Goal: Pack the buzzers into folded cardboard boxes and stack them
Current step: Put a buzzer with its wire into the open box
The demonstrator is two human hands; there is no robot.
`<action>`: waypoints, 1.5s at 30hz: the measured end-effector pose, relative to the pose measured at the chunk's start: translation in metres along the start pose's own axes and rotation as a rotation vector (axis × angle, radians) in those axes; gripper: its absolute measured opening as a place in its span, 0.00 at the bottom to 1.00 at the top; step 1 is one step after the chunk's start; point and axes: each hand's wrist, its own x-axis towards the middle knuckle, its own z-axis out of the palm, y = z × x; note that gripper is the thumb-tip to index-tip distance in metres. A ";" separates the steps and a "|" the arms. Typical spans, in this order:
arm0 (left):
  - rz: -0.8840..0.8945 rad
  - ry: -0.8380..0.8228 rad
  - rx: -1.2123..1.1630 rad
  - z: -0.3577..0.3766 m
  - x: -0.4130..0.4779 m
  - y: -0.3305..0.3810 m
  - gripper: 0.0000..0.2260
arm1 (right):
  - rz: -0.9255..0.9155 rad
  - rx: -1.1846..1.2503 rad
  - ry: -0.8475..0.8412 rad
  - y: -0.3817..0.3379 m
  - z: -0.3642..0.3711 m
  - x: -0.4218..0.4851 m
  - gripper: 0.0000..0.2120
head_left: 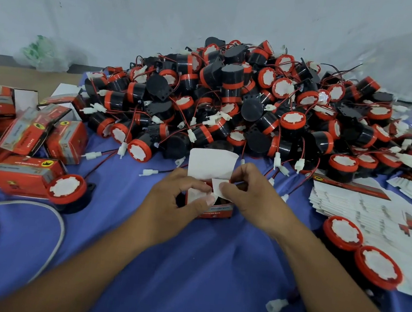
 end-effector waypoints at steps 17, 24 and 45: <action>-0.077 0.024 -0.003 0.019 0.009 0.006 0.15 | 0.078 0.062 0.082 -0.018 0.011 -0.006 0.10; -0.022 0.033 0.034 0.017 0.007 0.004 0.13 | 0.017 -0.005 0.198 -0.015 0.012 -0.006 0.07; 0.036 -0.009 0.055 0.016 0.006 0.005 0.16 | 0.145 0.188 0.182 -0.017 0.012 -0.004 0.02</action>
